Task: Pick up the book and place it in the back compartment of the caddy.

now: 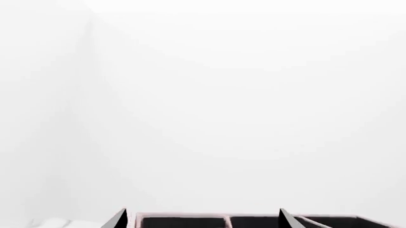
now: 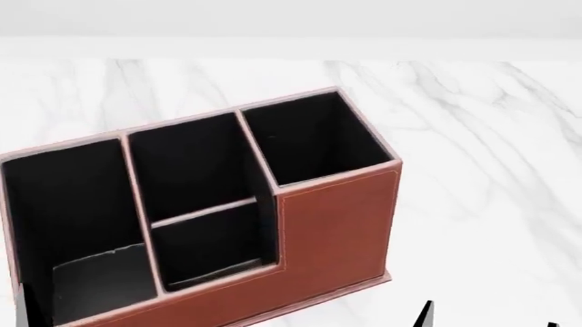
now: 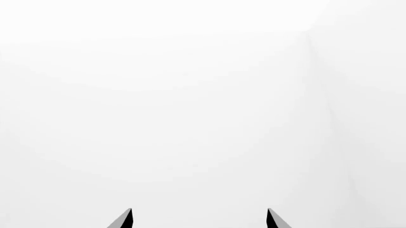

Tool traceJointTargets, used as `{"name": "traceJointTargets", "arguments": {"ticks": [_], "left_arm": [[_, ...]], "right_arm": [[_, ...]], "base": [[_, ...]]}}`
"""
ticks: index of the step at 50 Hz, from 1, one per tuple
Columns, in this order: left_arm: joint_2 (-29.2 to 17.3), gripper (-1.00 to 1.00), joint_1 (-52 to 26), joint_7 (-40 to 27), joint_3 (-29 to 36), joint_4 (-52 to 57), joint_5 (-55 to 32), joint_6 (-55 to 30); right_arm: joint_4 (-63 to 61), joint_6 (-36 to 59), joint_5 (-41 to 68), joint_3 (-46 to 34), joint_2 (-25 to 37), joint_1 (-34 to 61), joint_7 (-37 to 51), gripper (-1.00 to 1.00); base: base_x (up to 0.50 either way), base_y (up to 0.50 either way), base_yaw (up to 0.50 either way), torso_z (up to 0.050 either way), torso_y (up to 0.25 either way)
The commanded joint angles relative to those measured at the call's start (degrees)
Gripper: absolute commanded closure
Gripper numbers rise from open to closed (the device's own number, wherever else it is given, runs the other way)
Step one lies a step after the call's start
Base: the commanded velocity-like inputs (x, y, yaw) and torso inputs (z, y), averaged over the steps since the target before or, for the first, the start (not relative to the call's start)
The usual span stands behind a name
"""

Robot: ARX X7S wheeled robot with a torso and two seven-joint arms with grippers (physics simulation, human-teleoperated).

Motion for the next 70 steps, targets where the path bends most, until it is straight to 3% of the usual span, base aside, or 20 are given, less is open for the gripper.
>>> {"name": "traceJointTargets", "arguments": {"ticks": [1,12,70], "left_arm": [[-0.15,-1.00,-0.04,-0.15,0.21,-0.01,0.03,-0.04],[-0.26,-1.00,-0.15,-0.31,0.40,-0.01,0.12,-0.14],[-0.94,-1.00,-0.38,-0.99,1.38,-0.01,0.40,-0.59]], "right_arm": [[0.10,-0.27,0.03,-0.17,0.13,0.02,0.23,-1.00],[0.58,-2.30,0.55,-0.19,0.25,-0.05,0.30,-1.00],[0.67,-2.60,1.89,-1.25,1.31,0.14,0.86,-1.00]], "base": [[0.02,0.34,0.00,0.000,0.000],[0.02,0.27,0.00,0.000,0.000],[-0.02,-0.01,0.00,0.000,0.000]]}}
